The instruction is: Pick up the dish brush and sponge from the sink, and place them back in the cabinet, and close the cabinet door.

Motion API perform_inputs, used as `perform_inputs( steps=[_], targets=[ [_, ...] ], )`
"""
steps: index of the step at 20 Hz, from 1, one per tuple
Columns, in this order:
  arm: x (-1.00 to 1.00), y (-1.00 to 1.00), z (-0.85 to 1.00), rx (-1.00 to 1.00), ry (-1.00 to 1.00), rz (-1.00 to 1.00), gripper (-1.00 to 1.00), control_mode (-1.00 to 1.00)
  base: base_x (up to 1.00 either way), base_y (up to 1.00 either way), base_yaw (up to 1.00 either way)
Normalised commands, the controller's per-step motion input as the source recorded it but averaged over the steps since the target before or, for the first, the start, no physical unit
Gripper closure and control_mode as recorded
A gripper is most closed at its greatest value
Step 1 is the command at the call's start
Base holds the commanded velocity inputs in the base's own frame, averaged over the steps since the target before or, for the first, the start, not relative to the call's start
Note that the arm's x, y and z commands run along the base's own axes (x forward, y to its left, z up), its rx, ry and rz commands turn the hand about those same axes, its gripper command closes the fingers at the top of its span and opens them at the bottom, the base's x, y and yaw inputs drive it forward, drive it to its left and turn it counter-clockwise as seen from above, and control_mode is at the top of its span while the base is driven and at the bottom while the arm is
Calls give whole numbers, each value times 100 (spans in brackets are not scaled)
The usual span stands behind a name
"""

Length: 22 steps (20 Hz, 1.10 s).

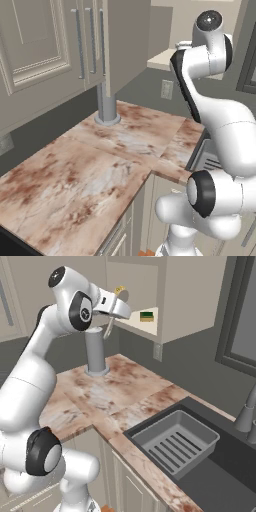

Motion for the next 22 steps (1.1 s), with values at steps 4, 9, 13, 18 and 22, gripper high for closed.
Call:
perform_inputs(
  steps=[4,9,13,18,22],
  targets=[
    [34,-11,0,0,0,0,100,-100,0,0,0],
    [31,-13,0,0,0,0,100,-100,0,0,0],
    [30,-12,0,0,0,0,100,-100,0,0,0],
    [19,-9,-4,0,0,0,100,-100,0,0,0],
    [12,-6,-8,0,0,0,100,-100,0,0,0]
  ],
)
